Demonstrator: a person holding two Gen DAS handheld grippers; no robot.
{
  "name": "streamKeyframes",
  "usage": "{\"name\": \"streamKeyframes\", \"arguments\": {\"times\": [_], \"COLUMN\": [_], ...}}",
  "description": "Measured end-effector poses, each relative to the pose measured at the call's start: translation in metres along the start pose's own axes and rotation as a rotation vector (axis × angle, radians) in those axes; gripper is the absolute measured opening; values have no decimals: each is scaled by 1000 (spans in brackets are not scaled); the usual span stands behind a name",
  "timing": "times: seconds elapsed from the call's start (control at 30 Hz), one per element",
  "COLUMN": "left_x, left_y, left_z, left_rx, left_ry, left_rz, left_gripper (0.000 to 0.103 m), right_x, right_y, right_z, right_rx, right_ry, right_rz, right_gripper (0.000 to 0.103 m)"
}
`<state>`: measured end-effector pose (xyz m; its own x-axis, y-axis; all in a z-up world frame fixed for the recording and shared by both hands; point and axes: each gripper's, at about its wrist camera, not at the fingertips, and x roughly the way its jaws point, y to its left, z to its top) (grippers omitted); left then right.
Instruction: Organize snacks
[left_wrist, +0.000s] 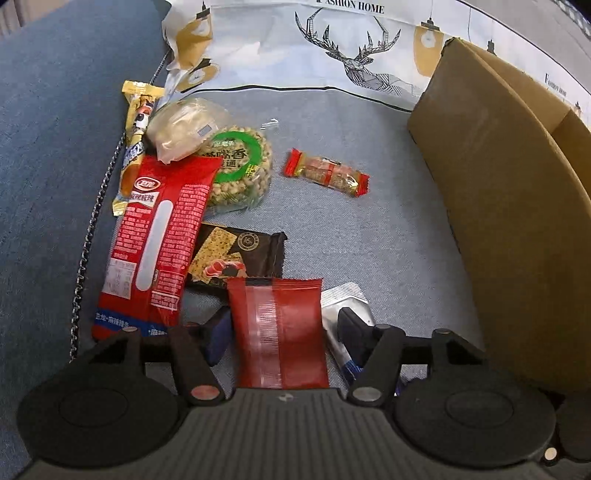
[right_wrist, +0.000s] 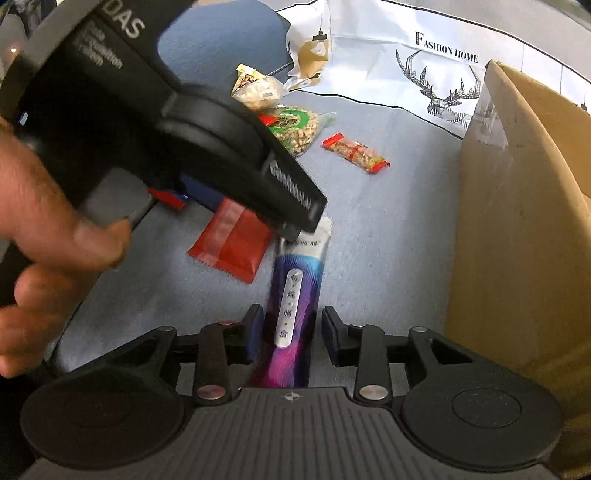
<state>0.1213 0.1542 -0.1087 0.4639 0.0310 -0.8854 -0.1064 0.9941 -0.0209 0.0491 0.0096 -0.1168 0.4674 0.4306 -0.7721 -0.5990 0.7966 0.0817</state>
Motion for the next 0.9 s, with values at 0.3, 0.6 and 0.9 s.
{"name": "streamKeyframes", "arguments": {"times": [0.3, 0.6, 0.9], "left_x": [-10, -11, -10], "left_y": [8, 18, 8], "left_z": [-3, -10, -9], "left_rx": [-4, -37, 21], "left_ry": [-16, 29, 21], "left_rz": [17, 10, 28], "left_gripper": [47, 49, 49], "right_x": [0, -4, -2], "right_y": [3, 1, 0], "right_z": [-1, -3, -3], "right_rx": [-36, -33, -28], "right_ry": [-21, -13, -12], "right_rz": [-30, -51, -45], "right_gripper": [24, 23, 26]}}
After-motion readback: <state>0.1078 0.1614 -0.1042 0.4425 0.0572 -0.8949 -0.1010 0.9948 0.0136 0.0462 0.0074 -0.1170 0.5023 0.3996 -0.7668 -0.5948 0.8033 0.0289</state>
